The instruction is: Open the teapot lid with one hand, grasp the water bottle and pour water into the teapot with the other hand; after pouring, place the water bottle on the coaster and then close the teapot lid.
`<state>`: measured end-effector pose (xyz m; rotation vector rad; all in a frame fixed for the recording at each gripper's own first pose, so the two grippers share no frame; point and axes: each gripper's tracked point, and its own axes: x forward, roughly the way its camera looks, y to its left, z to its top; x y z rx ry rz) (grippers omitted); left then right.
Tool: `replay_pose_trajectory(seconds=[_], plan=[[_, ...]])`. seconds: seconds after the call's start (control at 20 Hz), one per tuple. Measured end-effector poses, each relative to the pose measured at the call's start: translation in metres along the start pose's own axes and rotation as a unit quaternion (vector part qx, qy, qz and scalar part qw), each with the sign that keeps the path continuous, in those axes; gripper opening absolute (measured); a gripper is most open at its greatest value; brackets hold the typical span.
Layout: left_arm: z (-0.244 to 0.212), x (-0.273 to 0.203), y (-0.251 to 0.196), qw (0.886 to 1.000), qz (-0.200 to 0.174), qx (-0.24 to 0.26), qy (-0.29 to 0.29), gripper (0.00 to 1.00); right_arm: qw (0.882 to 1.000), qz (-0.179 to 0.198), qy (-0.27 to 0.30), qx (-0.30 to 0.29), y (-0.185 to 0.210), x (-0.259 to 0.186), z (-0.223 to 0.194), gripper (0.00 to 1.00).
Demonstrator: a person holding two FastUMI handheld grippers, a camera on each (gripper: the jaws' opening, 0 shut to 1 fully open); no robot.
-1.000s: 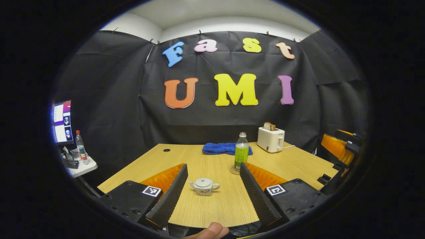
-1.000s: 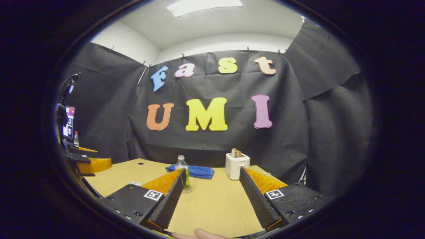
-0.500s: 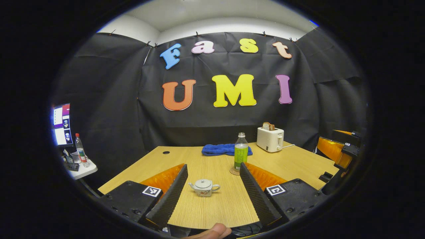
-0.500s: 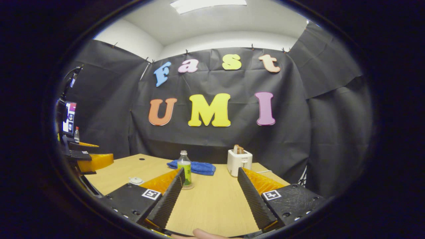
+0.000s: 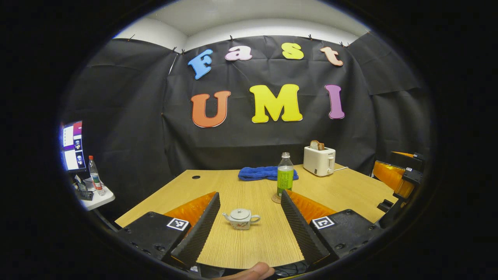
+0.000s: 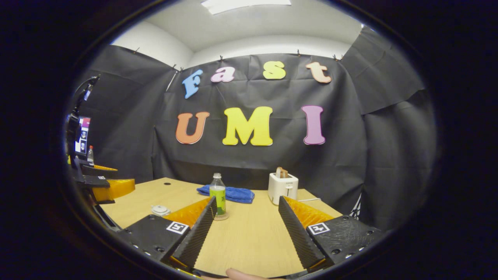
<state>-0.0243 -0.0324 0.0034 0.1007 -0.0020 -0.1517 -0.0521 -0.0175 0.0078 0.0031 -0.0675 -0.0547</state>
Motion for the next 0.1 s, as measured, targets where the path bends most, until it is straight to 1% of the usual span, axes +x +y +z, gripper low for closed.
replay_pose_trajectory(seconds=[0.1], plan=[[-0.0019,0.0011,-0.0005,1.0,0.0,-0.001,0.002,0.99,1.0,0.0,0.004,0.0,-0.0007,0.002,-0.0025,0.95]])
